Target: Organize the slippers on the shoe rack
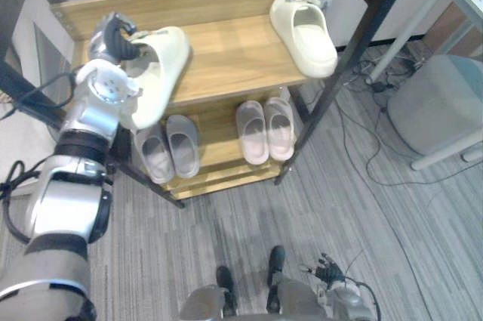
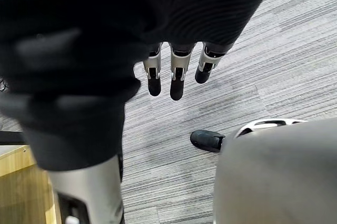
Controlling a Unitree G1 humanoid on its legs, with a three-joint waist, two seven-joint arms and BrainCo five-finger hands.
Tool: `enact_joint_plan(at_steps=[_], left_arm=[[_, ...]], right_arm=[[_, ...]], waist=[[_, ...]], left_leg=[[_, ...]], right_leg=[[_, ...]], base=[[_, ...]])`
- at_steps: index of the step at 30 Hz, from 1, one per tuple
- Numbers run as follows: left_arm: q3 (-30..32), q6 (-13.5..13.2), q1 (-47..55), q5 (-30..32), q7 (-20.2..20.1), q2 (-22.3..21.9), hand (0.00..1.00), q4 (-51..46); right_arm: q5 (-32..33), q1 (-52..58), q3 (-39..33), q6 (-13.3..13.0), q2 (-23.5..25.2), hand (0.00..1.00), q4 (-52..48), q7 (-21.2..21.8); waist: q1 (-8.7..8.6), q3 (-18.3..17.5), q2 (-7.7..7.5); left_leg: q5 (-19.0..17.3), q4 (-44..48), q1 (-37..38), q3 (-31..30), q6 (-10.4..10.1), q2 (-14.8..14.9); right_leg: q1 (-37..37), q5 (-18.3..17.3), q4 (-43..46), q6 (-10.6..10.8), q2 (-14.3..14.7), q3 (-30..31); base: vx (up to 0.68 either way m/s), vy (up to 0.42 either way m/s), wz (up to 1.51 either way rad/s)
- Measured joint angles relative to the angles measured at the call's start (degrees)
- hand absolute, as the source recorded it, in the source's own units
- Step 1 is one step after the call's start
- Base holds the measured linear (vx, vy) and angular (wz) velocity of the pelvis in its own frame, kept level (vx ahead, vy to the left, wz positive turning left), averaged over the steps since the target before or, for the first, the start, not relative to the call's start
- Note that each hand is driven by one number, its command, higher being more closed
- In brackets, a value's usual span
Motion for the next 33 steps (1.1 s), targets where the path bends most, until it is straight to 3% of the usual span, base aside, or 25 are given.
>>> enact_joint_plan(at_steps=[12, 18, 19, 33], left_arm=[[0.4, 1.3, -8.2, -0.3, 3.3, -2.9, 1.00, 4.6], [1.4, 1.8, -9.1, -0.3, 4.2, -3.1, 1.00, 6.2], [1.5, 1.9, -9.2, -0.3, 4.2, -3.2, 0.00, 6.4], [2.0, 2.8, -11.5, -0.3, 4.5, -3.7, 0.00, 7.1]], right_arm=[[0.0, -0.3, -0.8, -0.1, 0.0, 0.00, -0.8, -1.1], [0.0, -0.8, -1.0, -0.2, -0.1, 0.00, -0.9, -1.3], [0.0, -0.8, -1.2, -0.2, -0.1, 0.00, -0.9, -1.3], [0.0, -1.7, -1.3, -0.2, -0.4, 0.00, -0.7, -2.2]], waist=[[-1.28, 0.0, -0.04], [-2.88, 0.0, 0.08], [-3.05, 0.1, 0.17], [-4.22, 0.8, 1.05]], left_leg=[[-0.6, 0.5, -3.0, 4.7, 1.0, -0.6], [-2.7, 3.9, -4.7, 7.4, 1.7, -0.2], [-3.2, 4.8, -5.0, 7.6, 1.8, 0.0], [-5.7, 8.4, -6.6, 9.7, 2.1, 0.8]], right_leg=[[-5.5, 2.2, 0.0, 0.6, 0.1, 5.6], [-7.1, 3.1, 0.0, 0.8, 0.1, 8.3], [-7.2, 3.1, 0.0, 0.8, 0.2, 8.6], [-8.2, 3.6, 0.0, 1.0, 0.4, 10.4]], base=[[-0.01, 0.017, -0.24], [-0.02, 0.033, -0.23], [-0.01, 0.031, -0.15], [0.02, 0.034, -0.08]])
